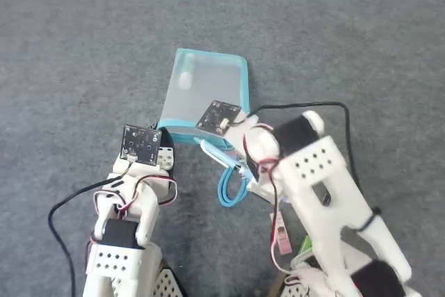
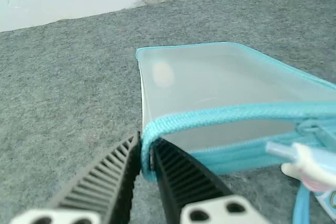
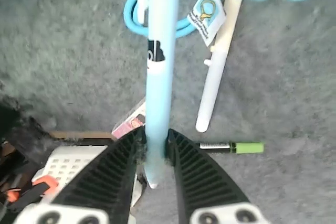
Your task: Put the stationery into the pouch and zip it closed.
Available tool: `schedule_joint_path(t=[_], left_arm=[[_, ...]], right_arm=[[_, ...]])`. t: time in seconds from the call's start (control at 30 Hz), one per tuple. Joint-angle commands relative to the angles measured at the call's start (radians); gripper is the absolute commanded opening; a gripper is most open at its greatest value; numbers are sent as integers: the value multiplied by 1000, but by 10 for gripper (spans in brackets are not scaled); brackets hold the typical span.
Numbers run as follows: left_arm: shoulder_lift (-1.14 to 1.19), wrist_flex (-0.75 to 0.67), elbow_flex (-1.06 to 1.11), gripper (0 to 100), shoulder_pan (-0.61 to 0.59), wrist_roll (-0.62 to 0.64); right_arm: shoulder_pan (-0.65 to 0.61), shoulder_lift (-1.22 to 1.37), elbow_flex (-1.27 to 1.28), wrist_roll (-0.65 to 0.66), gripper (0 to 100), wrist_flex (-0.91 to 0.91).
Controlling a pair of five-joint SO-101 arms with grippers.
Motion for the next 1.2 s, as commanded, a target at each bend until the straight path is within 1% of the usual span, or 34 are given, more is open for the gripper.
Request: schedule_joint_path(t=[0.0, 0.13, 0.27, 0.37, 0.5, 0.6, 0.73, 0.8, 0.9, 1.0, 1.03, 1.17], left_arm=[[-14, -18, -68, 12, -2, 14], [-14, -18, -68, 12, -2, 14], [-14, -20, -68, 12, 2, 14], [-14, -20, -51, 12, 57, 8], [-14, -17, -28, 12, 167, -75], [-11, -17, -19, 12, 229, -103], [-8, -17, -19, 12, 255, -106], [-8, -17, -19, 12, 253, -106], [-8, -17, -19, 12, 253, -106], [-8, -17, -19, 12, 250, -104], [-9, -17, -19, 12, 249, -104], [-14, -21, -22, 12, 178, -100]], right_arm=[[16, 30, -84, -26, 8, 38], [16, 96, -127, -71, 8, 35], [13, 163, -238, -120, 8, 35], [12, 226, -325, -155, 8, 38], [10, 317, -419, -184, 8, 36], [10, 371, -502, -198, 11, 35], [-27, 412, -612, -198, 20, 35], [-65, 424, -640, -198, 64, 36], [-111, 427, -644, -198, 180, 36], [-124, 415, -647, -190, 275, 39], [-122, 407, -647, -189, 286, 39], [-87, 348, -643, -189, 266, 41]])
